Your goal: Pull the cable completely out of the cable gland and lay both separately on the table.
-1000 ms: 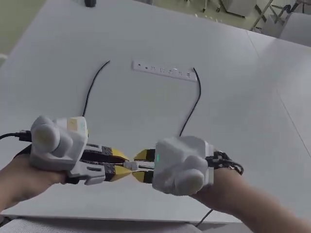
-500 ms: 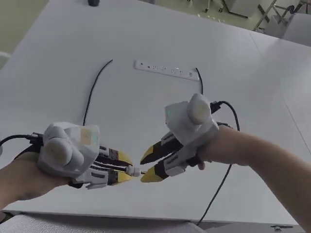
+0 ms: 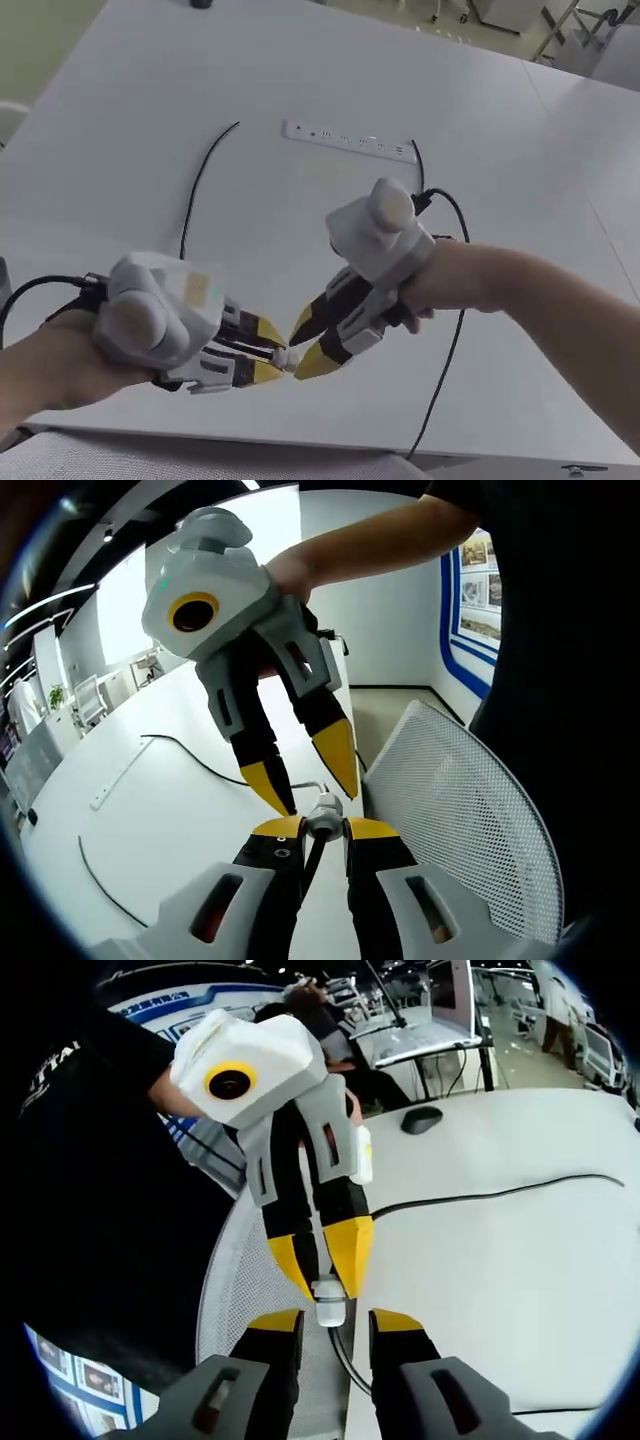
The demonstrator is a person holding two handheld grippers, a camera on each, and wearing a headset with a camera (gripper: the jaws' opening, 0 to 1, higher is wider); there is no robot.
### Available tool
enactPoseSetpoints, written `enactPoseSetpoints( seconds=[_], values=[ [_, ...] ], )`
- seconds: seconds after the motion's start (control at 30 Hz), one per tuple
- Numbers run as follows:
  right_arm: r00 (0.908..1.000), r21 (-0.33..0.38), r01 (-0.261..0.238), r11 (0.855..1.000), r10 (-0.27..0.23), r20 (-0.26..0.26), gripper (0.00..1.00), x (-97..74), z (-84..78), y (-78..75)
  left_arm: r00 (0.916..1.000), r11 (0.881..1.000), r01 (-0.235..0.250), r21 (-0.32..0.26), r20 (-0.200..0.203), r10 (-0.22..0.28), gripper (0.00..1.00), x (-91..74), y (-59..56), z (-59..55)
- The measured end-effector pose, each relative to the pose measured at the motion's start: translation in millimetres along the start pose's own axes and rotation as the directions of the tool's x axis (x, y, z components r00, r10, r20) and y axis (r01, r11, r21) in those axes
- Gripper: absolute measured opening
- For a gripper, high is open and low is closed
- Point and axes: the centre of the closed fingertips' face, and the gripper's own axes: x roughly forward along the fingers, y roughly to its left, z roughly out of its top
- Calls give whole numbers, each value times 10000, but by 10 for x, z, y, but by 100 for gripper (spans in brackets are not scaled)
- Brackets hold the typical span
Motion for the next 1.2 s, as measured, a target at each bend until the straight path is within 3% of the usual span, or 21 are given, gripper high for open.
enactPoseSetpoints(
  seconds=[0.27, 0.43, 0.6, 0.73, 0.8, 0.83, 0.9, 1.0, 1.03, 1.07, 1.1, 1.13, 1.17, 1.2],
  values=[
    [9997, 151, -250, 9996, 251, -76, 10, 29, -26, 27, 10000, 10000, -9, 1, -33, 9, 15, 33, 0, 8],
    [9998, 53, -193, 9998, 193, -37, 8, 44, -33, 27, 10000, 9999, -63, -94, 38, 63, 15, 35, 16, 17],
    [9986, -244, 536, 9983, -537, -27, 7, 51, -14, -10, 9998, 9992, -167, -365, 76, 170, 15, 27, 50, -8],
    [9890, -697, 1450, 9870, -1466, -177, 7, 64, -7, -50, 9997, 9983, -231, -537, 100, 237, 15, 23, 64, -28],
    [9773, -1232, 2065, 9707, -2108, -232, 7, 81, -9, -90, 9995, 9972, -309, -681, 13, 311, 15, 28, 79, -59],
    [9639, -1452, 2584, 9551, -2649, -265, 7, 81, -6, -120, 9993, 9959, -369, -829, -22, 368, 15, 30, 91, -75],
    [9481, -1988, 3041, 9317, -3163, -320, 7, 83, 1, -116, 9989, 9930, -450, -1095, 44, 458, 15, 22, 119, -83],
    [9032, -2593, 4116, 8737, -4290, -120, 7, 49, 33, -134, 9977, 9810, -535, -1864, 312, 604, 15, -2, 153, -73],
    [8931, -2811, 4305, 8577, -4499, -47, 7, 46, 38, -135, 9977, 9756, -436, -2153, 408, 536, 15, -7, 147, -69],
    [8702, -3106, 4709, 8257, -4926, 100, 7, 29, 49, -149, 9973, 9727, -435, -2280, 480, 559, 15, -12, 162, -66],
    [8551, -3275, 4950, 8048, -5180, 194, 7, 12, 56, -156, 9965, 9677, -487, -2474, 534, 638, 15, -18, 187, -67],
    [8318, -3503, 5273, 7741, -5544, 271, 7, -1, 55, -163, 9959, 9607, -451, -2740, 633, 648, 15, -19, 191, -55],
    [8222, -3587, 5402, 7613, -5683, 320, 7, -9, 61, -168, 9953, 9512, -459, -3051, 672, 696, 15, -27, 211, -52],
    [8045, -3839, 5610, 7334, -5922, 443, 7, -20, 76, -172, 9942, 9491, -468, -3113, 775, 744, 15, -35, 234, -42]
  ],
)
